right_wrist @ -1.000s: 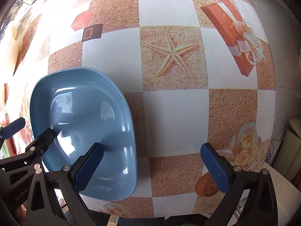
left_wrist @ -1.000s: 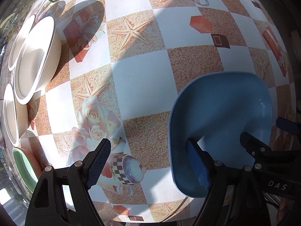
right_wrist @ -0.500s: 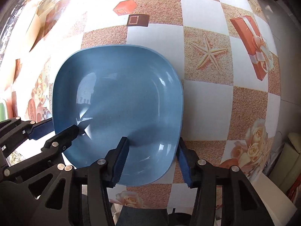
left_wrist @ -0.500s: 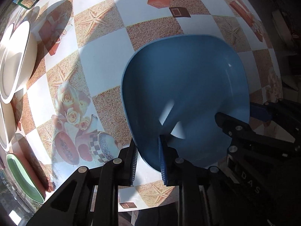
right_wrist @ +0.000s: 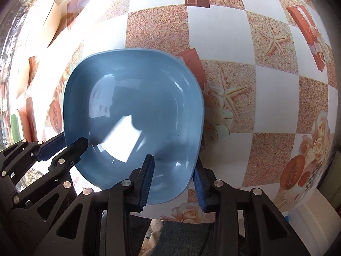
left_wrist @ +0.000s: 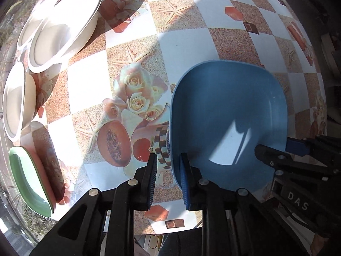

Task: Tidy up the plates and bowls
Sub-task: 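Carry the blue plate with both grippers onto the green plate and open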

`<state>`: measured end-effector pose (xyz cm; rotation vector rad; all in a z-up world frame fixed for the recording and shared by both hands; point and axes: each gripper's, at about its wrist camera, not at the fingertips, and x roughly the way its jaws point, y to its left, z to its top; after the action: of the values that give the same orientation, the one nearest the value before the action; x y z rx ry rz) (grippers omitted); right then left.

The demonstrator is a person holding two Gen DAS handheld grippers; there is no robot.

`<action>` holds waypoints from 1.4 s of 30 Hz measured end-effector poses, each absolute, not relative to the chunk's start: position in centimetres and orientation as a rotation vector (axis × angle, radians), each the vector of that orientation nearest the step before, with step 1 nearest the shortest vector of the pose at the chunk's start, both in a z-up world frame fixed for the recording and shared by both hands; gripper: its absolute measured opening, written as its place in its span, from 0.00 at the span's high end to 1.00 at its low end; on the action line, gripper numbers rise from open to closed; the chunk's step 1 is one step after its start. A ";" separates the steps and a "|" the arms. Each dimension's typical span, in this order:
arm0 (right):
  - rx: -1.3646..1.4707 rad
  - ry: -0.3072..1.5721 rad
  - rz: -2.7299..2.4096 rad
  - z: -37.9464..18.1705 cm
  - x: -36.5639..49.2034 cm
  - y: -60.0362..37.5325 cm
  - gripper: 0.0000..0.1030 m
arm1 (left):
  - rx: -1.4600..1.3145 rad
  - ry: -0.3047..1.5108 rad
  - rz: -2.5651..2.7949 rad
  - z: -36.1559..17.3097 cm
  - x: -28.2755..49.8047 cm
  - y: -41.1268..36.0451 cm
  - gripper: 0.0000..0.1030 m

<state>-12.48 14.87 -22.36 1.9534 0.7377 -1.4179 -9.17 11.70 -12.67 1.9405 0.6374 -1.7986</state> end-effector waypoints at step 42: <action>2.007 0.747 -1.295 -22.2 -6.3 8.4 0.74 | 2.015 0.524 -1.801 -14.0 2.6 11.6 0.80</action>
<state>-6.35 8.39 -22.15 2.0073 0.7471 -1.2950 2.57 11.58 -13.96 2.0149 0.5240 -1.8010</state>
